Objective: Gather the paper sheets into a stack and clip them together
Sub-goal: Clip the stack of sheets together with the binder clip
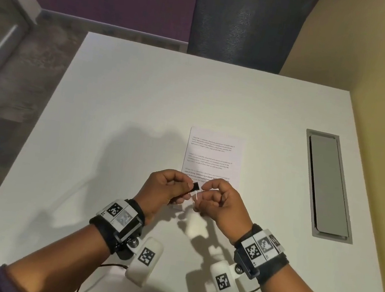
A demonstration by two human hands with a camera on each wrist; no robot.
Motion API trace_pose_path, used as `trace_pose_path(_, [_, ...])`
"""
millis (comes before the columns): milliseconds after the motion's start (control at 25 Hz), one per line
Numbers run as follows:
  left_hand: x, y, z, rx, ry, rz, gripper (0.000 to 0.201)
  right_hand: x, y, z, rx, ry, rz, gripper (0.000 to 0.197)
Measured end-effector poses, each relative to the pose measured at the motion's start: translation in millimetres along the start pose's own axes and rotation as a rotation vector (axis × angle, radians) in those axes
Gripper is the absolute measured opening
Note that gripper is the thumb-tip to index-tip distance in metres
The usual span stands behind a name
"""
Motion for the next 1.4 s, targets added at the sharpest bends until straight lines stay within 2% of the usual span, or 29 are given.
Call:
trace_pose_path(120, [-12.8, -8.4, 0.9, -0.022, -0.022, -0.027, 0.008, -16.5, 4.3, -11.2, 0.02, 0.037, 0.028, 0.019])
trace_pose_path(200, [-22.7, -18.8, 1.6, 0.001, -0.053, -0.045, 0.011, -27.9, 9.9, -16.1, 0.056, 0.046, 0.057, 0.016])
trace_pose_path(360, [-42.2, -39.9, -4.6, -0.042, -0.067, -0.038, 0.014, -47.1, 22.3, -18.1, 0.135, -0.013, 0.043, 0.026])
trace_pose_path(560, [-73.4, -73.5, -11.8, -0.121, -0.042, -0.048, 0.022, -73.6, 43.7, -42.8, 0.072, 0.095, -0.056, 0.032])
trace_pose_path(680, [-90.5, -96.4, -14.7, -0.123, -0.101, -0.04, 0.031, -86.6, 61.3, -53.9, 0.101, 0.106, -0.078, 0.027])
trace_pose_path(800, [-109.2, -113.3, -14.8, -0.019, -0.236, 0.006, 0.038, -95.4, 71.1, -54.0, 0.16, 0.076, -0.061, 0.022])
trace_pose_path(920, [-124.9, -129.2, -18.9, 0.078, -0.351, -0.017, 0.057, -102.5, 78.2, -57.4, 0.208, 0.088, -0.053, 0.023])
trace_pose_path(1000, [-130.9, -135.3, -19.4, 0.171, -0.404, 0.019, 0.067, -106.5, 81.8, -60.9, 0.246, 0.116, -0.042, 0.025])
trace_pose_path(1120, [-142.5, -140.7, -13.8, 0.278, -0.495, 0.135, 0.06, -113.0, 81.5, -67.7, 0.276, 0.145, -0.045, 0.036])
trace_pose_path(1240, [-153.4, -147.7, -7.9, 0.356, -0.552, 0.166, 0.054, -115.5, 81.7, -77.4, 0.33, 0.14, -0.067, 0.045])
trace_pose_path(1400, [-158.3, -150.6, -7.0, 0.269, -0.541, 0.14, 0.047, -117.5, 80.5, -86.3, 0.426, 0.123, -0.08, 0.019])
Point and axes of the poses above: each hand's wrist, its own x-axis towards the middle knuckle, its own y-axis out of the back of the hand, z = x × y, the point moved 6 cm from there along x, towards the middle knuckle, and after that the axes turned 15 degrees about y, right-handed, at the moved point
